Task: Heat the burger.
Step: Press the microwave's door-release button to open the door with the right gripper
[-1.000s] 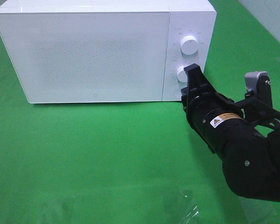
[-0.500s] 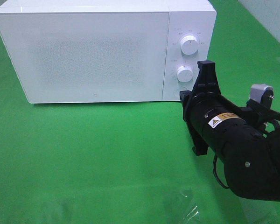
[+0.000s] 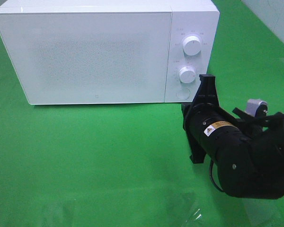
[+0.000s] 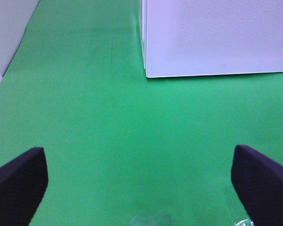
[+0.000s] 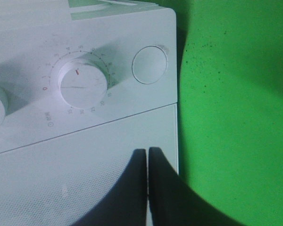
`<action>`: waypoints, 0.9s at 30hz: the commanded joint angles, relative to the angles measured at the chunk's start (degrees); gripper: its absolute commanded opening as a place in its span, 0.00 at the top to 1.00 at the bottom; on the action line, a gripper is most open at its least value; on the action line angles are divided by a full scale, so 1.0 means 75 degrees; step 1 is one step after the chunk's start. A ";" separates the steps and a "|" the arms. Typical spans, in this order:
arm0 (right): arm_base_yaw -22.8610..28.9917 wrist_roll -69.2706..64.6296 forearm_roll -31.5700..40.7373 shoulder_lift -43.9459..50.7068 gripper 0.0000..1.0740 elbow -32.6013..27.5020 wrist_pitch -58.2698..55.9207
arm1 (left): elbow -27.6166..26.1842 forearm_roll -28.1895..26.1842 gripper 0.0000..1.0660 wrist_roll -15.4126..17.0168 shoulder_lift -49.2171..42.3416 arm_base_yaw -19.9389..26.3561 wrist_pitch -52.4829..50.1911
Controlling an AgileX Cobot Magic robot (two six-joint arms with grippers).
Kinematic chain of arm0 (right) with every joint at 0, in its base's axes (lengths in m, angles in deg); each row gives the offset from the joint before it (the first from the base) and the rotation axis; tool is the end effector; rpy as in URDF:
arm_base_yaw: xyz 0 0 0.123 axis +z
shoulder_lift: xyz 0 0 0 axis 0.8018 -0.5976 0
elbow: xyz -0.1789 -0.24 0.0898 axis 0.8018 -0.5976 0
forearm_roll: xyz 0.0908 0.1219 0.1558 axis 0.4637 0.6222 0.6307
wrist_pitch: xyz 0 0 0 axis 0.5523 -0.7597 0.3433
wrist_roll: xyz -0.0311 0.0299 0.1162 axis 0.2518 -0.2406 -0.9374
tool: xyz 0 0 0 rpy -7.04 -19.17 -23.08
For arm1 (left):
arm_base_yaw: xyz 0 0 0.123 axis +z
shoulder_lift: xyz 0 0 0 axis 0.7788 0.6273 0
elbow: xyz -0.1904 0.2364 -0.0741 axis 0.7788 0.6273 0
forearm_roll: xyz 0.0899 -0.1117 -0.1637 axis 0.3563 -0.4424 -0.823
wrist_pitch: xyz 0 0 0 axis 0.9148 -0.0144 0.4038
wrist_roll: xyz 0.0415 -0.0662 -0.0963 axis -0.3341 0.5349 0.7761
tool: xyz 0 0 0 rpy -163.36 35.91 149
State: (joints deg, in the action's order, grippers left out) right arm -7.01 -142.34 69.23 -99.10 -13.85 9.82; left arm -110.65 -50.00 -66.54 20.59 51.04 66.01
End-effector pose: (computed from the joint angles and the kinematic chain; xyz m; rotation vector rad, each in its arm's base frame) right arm 0.2698 0.1753 0.1683 1.3821 1.5064 1.1739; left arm -0.0348 -0.0087 0.2512 0.0961 2.0068 -0.0414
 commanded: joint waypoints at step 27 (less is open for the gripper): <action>-0.1757 -0.0130 -0.1322 -0.1856 1.00 0.1986 -0.0764 | 0.0023 -0.0008 0.08 0.0000 -0.0145 0.0031 -0.0076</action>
State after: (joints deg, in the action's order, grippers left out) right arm -19.38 -143.26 59.84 -112.50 -0.04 5.29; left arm -110.65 -50.00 -66.54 20.59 51.04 66.01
